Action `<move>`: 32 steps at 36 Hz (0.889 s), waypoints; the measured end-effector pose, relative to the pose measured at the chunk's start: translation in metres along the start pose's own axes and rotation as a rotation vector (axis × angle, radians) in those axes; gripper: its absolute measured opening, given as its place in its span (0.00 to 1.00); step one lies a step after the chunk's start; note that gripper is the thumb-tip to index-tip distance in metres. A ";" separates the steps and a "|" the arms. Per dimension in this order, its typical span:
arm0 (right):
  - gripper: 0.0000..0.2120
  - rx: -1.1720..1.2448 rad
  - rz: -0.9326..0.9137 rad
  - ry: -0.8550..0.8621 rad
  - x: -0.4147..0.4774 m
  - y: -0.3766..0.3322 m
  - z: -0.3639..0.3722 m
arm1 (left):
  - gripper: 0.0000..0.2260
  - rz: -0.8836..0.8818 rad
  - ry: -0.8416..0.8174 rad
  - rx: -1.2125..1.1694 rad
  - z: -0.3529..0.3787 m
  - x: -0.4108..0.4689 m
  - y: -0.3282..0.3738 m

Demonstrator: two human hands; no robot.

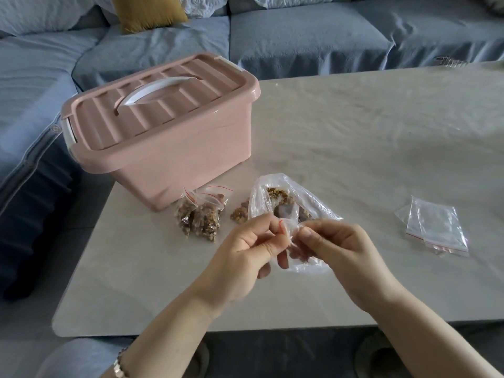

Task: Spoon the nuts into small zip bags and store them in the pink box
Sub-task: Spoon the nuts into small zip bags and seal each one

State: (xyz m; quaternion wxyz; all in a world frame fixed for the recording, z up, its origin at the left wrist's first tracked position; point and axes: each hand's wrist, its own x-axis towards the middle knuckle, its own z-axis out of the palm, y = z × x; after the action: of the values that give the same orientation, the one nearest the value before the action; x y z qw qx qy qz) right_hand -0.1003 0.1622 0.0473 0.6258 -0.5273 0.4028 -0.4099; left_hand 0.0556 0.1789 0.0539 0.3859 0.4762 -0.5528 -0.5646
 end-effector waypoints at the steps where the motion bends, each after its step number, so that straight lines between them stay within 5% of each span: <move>1: 0.10 -0.071 -0.002 0.029 0.001 0.001 0.000 | 0.08 -0.021 0.031 0.011 -0.001 0.000 -0.002; 7: 0.04 -0.783 -0.267 0.338 0.003 0.019 0.003 | 0.12 0.061 0.463 0.662 0.004 -0.001 -0.013; 13: 0.04 -0.996 -0.382 0.408 0.006 0.020 0.010 | 0.08 0.301 0.600 1.194 0.004 0.001 -0.017; 18: 0.08 -0.707 -0.201 0.365 0.006 0.010 0.012 | 0.09 0.503 0.471 0.929 0.001 0.000 -0.015; 22: 0.10 -0.371 -0.010 0.281 0.009 0.001 0.009 | 0.39 0.415 0.253 0.824 -0.008 -0.002 -0.020; 24: 0.10 -0.323 0.003 0.211 0.009 -0.002 0.011 | 0.43 0.403 0.208 0.915 -0.007 0.000 -0.023; 32: 0.16 -0.638 -0.113 0.098 0.006 0.001 0.014 | 0.21 0.514 0.336 0.967 -0.004 0.010 -0.034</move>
State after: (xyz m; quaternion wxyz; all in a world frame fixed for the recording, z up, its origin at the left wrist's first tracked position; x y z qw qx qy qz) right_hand -0.0855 0.1615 0.0477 0.3849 -0.6980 0.5108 -0.3221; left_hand 0.0599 0.1712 0.0194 0.3315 0.5321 -0.7773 -0.0521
